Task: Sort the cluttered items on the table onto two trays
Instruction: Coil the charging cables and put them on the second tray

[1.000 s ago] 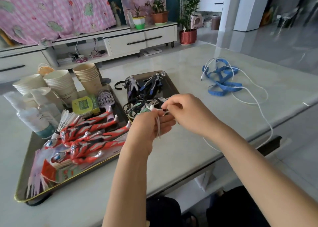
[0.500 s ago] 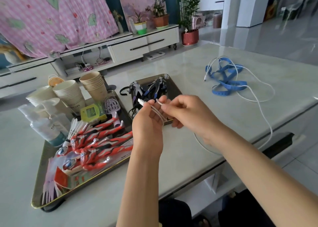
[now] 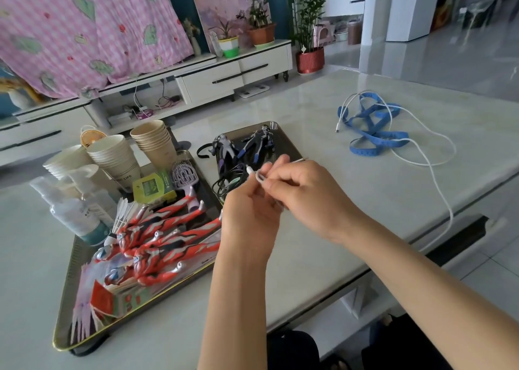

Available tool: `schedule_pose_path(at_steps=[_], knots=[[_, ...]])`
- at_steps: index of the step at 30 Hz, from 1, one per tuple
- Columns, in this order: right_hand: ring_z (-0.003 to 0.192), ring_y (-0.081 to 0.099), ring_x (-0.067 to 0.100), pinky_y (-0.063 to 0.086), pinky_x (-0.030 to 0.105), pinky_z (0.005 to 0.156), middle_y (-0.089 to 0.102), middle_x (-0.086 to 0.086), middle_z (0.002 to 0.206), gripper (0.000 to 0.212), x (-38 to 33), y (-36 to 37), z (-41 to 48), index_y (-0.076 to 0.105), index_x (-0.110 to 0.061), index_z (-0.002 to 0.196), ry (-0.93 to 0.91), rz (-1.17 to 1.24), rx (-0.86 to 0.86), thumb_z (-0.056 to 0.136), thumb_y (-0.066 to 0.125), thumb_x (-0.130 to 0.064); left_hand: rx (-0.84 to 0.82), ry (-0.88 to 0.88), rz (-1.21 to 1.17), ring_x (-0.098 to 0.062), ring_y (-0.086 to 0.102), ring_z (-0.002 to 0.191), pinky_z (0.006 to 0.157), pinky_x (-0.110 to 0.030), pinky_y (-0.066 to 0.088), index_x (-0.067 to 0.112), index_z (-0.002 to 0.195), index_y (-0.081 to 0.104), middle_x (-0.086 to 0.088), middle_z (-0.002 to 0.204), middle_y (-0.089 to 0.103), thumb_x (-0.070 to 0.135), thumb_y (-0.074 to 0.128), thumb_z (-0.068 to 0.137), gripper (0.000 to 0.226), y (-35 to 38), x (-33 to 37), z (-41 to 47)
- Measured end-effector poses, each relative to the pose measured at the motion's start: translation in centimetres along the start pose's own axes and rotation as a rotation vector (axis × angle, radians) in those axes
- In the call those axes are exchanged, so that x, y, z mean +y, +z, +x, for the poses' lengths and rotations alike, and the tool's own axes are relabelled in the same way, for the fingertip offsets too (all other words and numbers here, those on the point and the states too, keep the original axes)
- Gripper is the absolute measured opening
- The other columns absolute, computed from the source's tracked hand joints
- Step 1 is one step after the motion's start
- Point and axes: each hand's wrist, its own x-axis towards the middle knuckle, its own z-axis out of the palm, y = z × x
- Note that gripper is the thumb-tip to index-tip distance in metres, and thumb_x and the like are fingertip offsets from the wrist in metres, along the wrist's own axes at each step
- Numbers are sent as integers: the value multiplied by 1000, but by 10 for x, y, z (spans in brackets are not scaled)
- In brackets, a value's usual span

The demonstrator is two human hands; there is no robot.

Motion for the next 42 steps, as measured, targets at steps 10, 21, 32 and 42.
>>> schedule_pose_path(at_steps=[10,21,32,42], knots=[[45,42,4,34,15,46,46,-8,48,22,2,-21,0,67,-11,74,176,116,-430,88,60,-26,-153,-40,-587,-9,42,27,37,-17,43,0,78,53,1,41,43,12,31,100,33,-30,28,3],[42,33,8,26,17,43,42,-9,43,31,18,-50,12,63,-15,63,361,-267,-475,73,73,-42,-386,-227,167,-2,33,19,28,-11,31,5,72,59,5,42,48,24,46,92,31,-21,28,-10],[48,46,10,37,21,47,56,2,60,22,11,-41,2,65,-2,79,318,-256,-218,92,57,-18,18,-185,1049,-10,42,25,33,-12,31,2,82,54,-8,58,66,25,38,101,33,10,-12,-6],[42,53,12,47,27,43,62,7,67,25,-5,15,-15,60,-4,81,63,-145,-75,96,45,-17,286,267,135,-9,68,57,60,-28,50,11,86,55,2,59,70,26,31,102,33,-2,4,3]])
